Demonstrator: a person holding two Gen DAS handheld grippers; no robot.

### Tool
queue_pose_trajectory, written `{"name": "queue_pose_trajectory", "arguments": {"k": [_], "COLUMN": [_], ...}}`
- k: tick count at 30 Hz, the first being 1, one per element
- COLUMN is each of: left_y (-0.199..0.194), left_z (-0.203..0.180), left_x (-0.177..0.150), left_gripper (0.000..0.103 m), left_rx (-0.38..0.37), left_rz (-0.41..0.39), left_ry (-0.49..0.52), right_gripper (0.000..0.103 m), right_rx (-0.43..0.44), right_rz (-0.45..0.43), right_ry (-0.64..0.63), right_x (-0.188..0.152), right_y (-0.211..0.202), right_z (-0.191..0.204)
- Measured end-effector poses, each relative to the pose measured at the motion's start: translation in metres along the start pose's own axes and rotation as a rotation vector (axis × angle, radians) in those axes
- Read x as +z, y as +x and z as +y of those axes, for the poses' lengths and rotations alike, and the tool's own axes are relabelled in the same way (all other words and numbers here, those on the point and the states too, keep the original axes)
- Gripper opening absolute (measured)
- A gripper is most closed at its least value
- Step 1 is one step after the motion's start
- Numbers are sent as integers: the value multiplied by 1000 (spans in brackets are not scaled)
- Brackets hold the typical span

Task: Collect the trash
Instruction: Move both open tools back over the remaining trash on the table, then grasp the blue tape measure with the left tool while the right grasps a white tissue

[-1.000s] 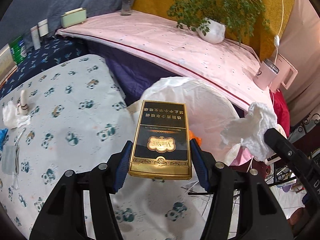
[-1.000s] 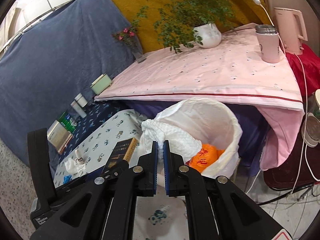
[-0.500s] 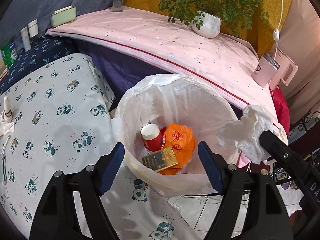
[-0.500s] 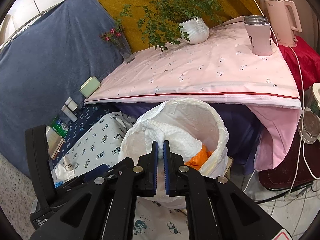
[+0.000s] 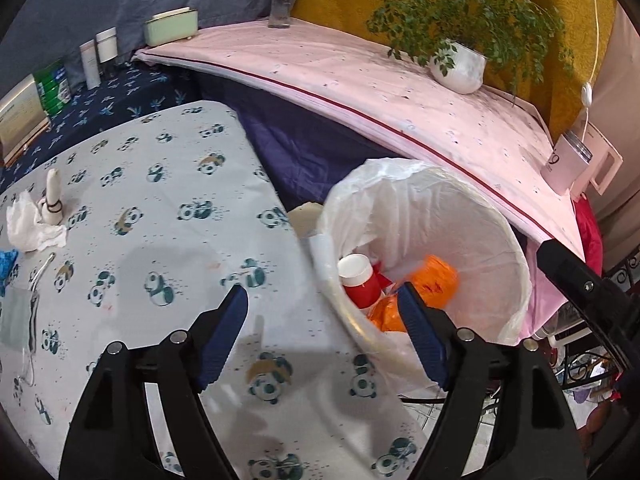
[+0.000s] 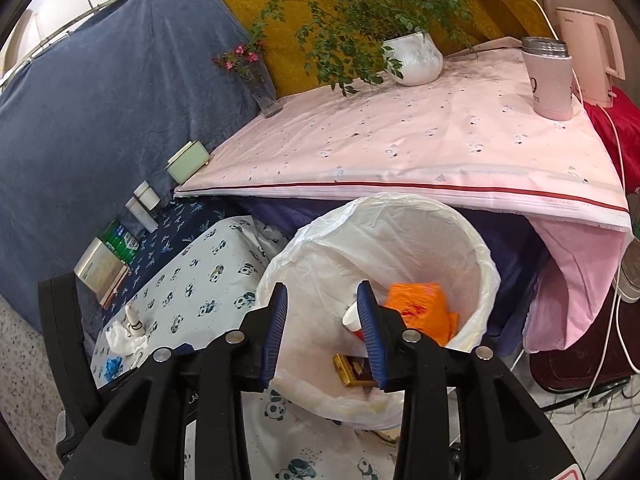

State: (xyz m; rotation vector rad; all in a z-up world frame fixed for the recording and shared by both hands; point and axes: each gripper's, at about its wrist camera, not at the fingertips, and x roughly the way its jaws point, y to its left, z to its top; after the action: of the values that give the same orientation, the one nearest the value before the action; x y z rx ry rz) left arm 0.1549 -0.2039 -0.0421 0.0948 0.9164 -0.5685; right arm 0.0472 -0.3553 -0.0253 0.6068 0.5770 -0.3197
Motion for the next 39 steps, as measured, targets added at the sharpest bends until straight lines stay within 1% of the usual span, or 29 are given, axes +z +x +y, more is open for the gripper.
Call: {"name": "queue_pose_trajectory", "arguments": {"k": [5, 8, 11, 22, 25, 29, 35, 39], "left_y": [-13, -21, -32, -76, -88, -102, -119, -124], "left_z": [24, 41, 62, 154, 179, 212, 262, 292], "left_x": [-2, -6, -11, -35, -42, -51, -61, -63], "left_gripper": [73, 73, 73, 73, 73, 73, 73, 73], "left_rx": [18, 32, 52, 158, 190, 231, 305, 342], "left_rz": [-14, -23, -33, -68, -76, -91, -103, -109], "left_ry": [-43, -68, -103, -228, -260, -305, -356, -382], "right_gripper": [37, 40, 40, 42, 46, 46, 46, 46], "right_rx": [21, 37, 55, 142, 166, 199, 243, 265], "right_rz": [9, 21, 34, 86, 103, 123, 172, 198], "right_ry": [-22, -45, -73, -196, -228, -274, -318, -354], "right_x": [-5, -10, -16, -47, -58, -71, -89, -100], "right_y": [-1, -2, -2, 3, 6, 9, 27, 42], "right_z": [20, 38, 58, 145, 170, 202, 246, 273]}}
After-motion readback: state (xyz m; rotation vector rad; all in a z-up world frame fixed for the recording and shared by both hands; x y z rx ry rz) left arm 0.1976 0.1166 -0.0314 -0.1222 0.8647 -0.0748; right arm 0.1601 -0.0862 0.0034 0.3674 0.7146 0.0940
